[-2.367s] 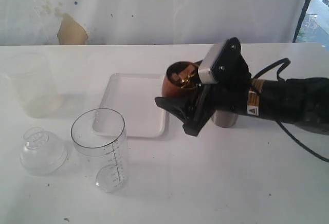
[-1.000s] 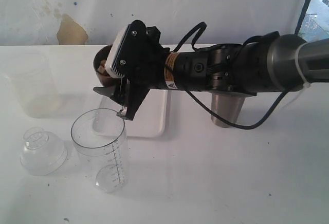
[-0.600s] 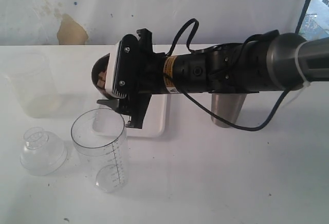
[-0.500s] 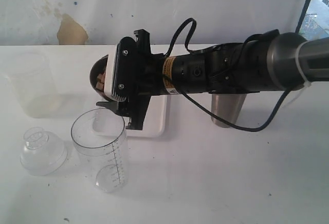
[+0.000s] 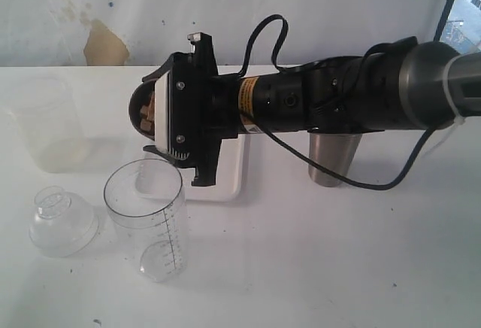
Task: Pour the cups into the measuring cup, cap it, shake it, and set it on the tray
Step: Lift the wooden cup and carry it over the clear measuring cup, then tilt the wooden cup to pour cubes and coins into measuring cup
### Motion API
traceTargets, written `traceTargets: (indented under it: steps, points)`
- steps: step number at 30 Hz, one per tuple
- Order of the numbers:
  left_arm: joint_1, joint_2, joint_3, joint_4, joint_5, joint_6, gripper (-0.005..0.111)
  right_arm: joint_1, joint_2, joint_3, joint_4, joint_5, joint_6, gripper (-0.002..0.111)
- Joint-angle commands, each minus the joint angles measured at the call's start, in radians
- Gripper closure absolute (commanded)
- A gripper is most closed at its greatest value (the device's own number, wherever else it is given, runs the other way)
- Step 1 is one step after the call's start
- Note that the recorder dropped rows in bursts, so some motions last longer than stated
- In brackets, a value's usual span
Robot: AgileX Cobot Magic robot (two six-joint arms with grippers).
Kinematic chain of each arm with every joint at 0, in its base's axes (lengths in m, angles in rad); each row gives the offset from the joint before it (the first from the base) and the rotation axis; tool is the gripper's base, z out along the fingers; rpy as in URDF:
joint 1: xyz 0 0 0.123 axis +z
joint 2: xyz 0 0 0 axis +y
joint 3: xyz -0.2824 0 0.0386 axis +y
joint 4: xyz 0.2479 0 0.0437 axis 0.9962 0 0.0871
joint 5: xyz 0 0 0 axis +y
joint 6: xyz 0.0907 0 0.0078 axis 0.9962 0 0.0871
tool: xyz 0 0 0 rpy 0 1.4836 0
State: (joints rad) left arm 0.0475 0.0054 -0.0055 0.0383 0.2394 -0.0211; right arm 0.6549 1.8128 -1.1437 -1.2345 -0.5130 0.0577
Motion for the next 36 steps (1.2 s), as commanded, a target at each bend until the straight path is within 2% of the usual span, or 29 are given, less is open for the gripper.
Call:
traceTargets:
  steps: [1, 9, 20, 36]
  points:
    - [-0.003, -0.005, 0.005, 0.007, -0.007, -0.001, 0.107, 0.028, -0.016, -0.016, 0.006, 0.054, -0.04, 0.108]
    - [-0.003, -0.005, 0.005, 0.007, -0.007, -0.001, 0.107, 0.062, -0.016, -0.02, 0.006, 0.131, -0.195, 0.108]
    - [-0.003, -0.005, 0.005, 0.007, -0.007, -0.001, 0.107, 0.062, -0.016, -0.022, 0.008, 0.142, -0.241, 0.108]
    - [-0.003, -0.005, 0.005, 0.007, -0.007, -0.001, 0.107, 0.102, -0.046, -0.034, 0.008, 0.2, -0.437, 0.108]
